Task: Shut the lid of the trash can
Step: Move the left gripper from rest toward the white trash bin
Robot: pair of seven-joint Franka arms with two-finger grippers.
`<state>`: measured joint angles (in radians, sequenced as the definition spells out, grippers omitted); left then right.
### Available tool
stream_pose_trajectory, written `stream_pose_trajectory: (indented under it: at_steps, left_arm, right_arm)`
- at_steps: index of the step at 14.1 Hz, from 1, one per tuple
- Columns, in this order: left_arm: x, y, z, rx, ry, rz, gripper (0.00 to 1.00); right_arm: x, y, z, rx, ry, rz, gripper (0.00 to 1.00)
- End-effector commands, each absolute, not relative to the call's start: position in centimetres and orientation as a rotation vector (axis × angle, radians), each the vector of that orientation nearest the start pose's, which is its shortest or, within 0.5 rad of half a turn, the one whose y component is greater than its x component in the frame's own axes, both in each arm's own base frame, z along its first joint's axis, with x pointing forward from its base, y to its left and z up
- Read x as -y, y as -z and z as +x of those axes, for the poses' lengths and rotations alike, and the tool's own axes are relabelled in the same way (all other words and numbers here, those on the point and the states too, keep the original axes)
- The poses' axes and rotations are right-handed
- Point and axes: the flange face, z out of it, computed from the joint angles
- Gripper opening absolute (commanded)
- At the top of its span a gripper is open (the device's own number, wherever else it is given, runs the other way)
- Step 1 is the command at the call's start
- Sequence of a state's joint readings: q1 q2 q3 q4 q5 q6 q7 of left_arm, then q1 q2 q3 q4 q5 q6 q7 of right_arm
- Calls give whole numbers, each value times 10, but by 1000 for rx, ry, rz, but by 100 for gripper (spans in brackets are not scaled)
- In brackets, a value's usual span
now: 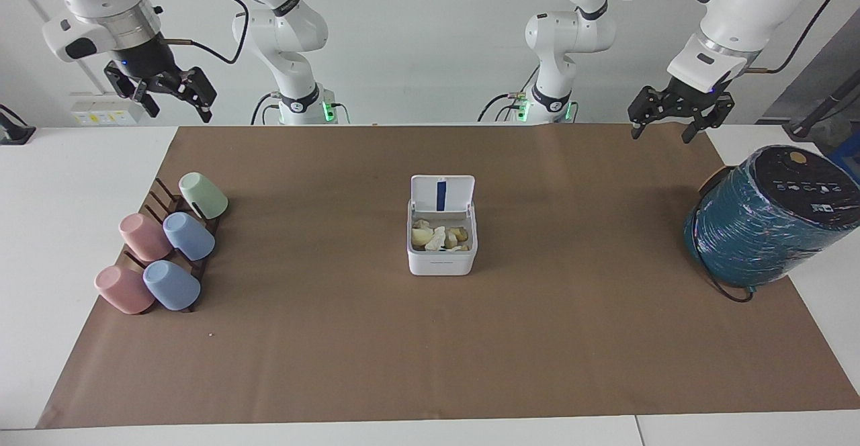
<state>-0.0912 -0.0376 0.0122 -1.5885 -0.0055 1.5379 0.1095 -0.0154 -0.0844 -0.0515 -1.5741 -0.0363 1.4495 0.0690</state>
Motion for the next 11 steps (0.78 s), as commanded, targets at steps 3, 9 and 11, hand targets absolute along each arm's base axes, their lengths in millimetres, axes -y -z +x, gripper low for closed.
stream_pose_trajectory:
  at_steps: [3, 9, 11]
  left_arm:
    - [69, -635, 529, -377, -17, -3106, 100]
    - [153, -622, 514, -526, 129, -3091, 100]
    - [181, -611, 502, -558, 172, -3093, 100]
  right_arm:
    - [39, -659, 506, -238, -58, -3162, 100]
    - [39, -659, 506, -239, -58, -3163, 100]
    - [38, -659, 506, -236, -58, -3162, 100]
